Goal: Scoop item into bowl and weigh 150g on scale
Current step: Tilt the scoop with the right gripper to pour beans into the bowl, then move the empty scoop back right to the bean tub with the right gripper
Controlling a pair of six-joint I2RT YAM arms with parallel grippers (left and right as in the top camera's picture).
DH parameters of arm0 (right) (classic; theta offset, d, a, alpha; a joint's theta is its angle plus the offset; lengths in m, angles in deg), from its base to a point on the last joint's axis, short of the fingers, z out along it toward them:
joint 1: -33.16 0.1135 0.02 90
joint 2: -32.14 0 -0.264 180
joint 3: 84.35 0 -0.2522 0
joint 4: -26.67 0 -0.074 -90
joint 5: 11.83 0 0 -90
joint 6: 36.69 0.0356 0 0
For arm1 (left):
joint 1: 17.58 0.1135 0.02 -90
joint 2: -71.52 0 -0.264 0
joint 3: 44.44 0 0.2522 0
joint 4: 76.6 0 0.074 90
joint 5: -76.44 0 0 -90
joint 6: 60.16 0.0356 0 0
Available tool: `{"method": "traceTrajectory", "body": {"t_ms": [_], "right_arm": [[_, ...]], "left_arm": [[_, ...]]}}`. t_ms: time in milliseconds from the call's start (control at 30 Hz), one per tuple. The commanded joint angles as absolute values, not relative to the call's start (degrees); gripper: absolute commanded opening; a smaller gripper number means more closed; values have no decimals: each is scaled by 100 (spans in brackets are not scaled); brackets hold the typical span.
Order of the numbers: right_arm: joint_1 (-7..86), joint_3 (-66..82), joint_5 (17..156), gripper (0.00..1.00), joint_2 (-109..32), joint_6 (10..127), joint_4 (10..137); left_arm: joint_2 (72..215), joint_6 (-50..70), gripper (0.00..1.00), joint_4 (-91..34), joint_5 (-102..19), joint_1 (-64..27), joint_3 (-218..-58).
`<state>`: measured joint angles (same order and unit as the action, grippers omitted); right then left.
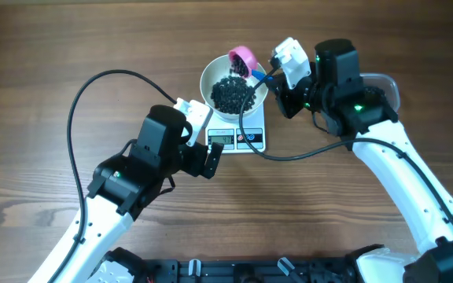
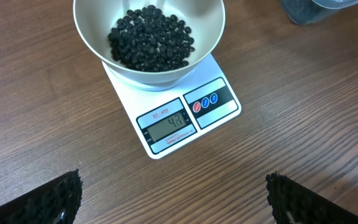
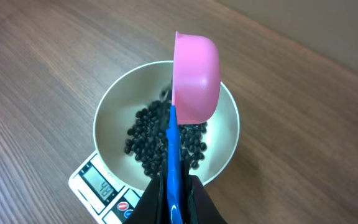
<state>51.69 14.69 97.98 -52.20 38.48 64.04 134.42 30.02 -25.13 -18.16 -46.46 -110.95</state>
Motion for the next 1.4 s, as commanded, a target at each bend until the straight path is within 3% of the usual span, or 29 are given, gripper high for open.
{"method": "traceTrajectory", "body": {"t_ms": [0, 333, 700, 900, 1033, 1167, 1367], "right_arm": [[5197, 1445, 9728, 4, -5075, 3573, 6391], [5333, 1445, 9099, 4, -5075, 2170, 6638], [5617, 1442, 8721, 4, -4793, 2061, 6531], [5615, 1447, 9326, 4, -4741, 4546, 6579], [5560, 1445, 9046, 4, -4730, 4941, 6573], [4893, 1427, 8498, 4, -4350, 4939, 6605], [2574, 1429, 8441, 4, -4066, 4296, 7593]], "left_arm": [[13453, 3092, 100, -2515, -1906, -4670, -11080], [13453, 3092, 100, -2515, -1906, -4672, -11080], [13453, 3092, 100, -2515, -1906, -4670, -11080], [13453, 3094, 100, -2515, -1906, -4670, -11080], [13453, 3094, 100, -2515, -1906, -4670, -11080], [13453, 3092, 100, -2515, -1906, -4670, -11080], [13453, 3092, 100, -2515, -1906, -4670, -11080]]}}
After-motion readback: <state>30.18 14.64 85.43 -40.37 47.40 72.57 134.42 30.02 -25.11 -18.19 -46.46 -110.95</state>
